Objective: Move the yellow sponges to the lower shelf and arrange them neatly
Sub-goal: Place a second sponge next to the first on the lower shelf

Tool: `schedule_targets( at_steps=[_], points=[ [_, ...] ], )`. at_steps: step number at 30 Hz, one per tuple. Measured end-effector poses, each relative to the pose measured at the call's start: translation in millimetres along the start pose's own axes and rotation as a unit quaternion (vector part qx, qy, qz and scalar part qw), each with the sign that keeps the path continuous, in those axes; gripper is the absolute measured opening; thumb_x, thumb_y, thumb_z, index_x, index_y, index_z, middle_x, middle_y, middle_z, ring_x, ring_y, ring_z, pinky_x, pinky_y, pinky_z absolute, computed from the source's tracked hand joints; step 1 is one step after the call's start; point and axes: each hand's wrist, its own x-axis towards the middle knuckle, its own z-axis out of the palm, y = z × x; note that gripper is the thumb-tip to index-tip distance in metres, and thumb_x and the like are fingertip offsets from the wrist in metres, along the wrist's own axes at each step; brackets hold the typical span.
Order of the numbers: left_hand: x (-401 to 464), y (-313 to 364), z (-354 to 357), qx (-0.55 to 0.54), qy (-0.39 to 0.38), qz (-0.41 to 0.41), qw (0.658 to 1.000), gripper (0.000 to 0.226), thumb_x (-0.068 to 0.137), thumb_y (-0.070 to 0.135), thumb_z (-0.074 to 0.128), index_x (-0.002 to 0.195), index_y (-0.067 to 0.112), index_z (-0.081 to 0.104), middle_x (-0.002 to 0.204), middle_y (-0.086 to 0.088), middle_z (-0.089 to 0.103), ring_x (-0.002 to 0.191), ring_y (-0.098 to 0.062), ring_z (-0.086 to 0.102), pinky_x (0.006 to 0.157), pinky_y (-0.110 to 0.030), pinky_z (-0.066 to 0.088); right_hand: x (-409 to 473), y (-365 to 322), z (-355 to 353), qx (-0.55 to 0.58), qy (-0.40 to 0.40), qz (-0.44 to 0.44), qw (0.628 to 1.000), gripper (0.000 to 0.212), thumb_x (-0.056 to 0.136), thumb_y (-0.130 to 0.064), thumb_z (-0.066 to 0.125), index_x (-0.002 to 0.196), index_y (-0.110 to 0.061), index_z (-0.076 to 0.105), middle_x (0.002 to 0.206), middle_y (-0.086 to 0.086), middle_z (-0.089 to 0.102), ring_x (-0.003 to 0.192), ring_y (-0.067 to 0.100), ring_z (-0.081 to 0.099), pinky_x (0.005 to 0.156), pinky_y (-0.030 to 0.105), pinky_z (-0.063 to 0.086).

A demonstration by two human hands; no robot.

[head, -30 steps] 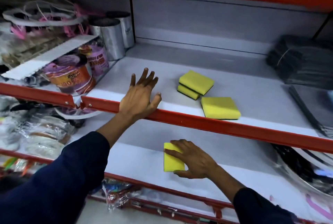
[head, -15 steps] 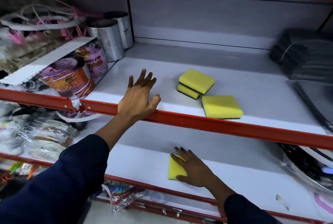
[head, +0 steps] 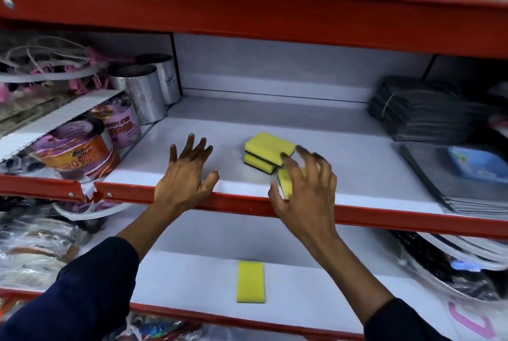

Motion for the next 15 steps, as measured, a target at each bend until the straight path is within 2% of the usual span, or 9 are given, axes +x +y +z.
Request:
schedule_targets(
  at_steps=[4, 7, 9, 12, 15],
  points=[
    [0, 1, -2, -0.005, 0.0, -0.006, 1.0, 0.08, 0.083, 0.056, 0.021, 0.149, 0.014, 0.036, 0.163, -0.005, 0.024, 0.154, -0.018, -0.002, 0.124, -0.057, 0.0, 19, 11, 7, -0.073, -0.177, 0.158, 0.969, 0.08, 0.084, -0.071, 0.043, 0.146, -0.023, 0.03, 0.156, 0.027, 0.019, 0.138, 0.051, 0.023, 0.108, 0.061, 0.029],
    [-1, 2, -2, 0.002, -0.003, -0.008, 1.0, 0.08, 0.083, 0.056, 0.021, 0.149, 0.014, 0.036, 0.163, -0.005, 0.025, 0.154, -0.018, -0.001, 0.124, -0.056, 0.0, 27, 18, 17, -0.071, -0.252, 0.209, 0.942, 0.088, 0.08, -0.075, 0.047, 0.147, -0.024, 0.024, 0.152, 0.031, 0.018, 0.131, 0.052, 0.031, 0.103, 0.057, 0.034],
    [-1, 3, -2, 0.002, -0.004, -0.009, 1.0, 0.08, 0.082, 0.055, 0.021, 0.149, 0.015, 0.036, 0.163, -0.005, 0.024, 0.154, -0.017, -0.002, 0.124, -0.056, -0.001, 32, 20, 19, -0.076, -0.265, 0.208, 0.938, 0.086, 0.079, -0.071, 0.052, 0.146, -0.024, 0.026, 0.146, 0.028, 0.029, 0.126, 0.048, 0.036, 0.1, 0.052, 0.037],
    [-2, 2, -3, 0.002, -0.008, -0.012, 1.0, 0.08, 0.082, 0.056, 0.019, 0.15, 0.016, 0.035, 0.164, -0.004, 0.023, 0.154, -0.017, -0.003, 0.124, -0.056, -0.002, 32, 24, 13, -0.087, -0.24, 0.194, 0.947, 0.079, 0.08, -0.064, 0.055, 0.143, -0.022, 0.031, 0.133, 0.023, 0.042, 0.118, 0.043, 0.041, 0.093, 0.048, 0.039],
    [-1, 2, -2, 0.003, -0.006, -0.011, 1.0, 0.079, 0.083, 0.056, 0.02, 0.149, 0.016, 0.036, 0.164, -0.004, 0.023, 0.154, -0.017, -0.003, 0.124, -0.056, -0.001, 29, 30, -3, -0.07, -0.168, 0.155, 0.971, 0.08, 0.08, -0.063, 0.056, 0.145, -0.024, 0.031, 0.138, 0.021, 0.04, 0.117, 0.042, 0.042, 0.092, 0.049, 0.041]
  ],
)
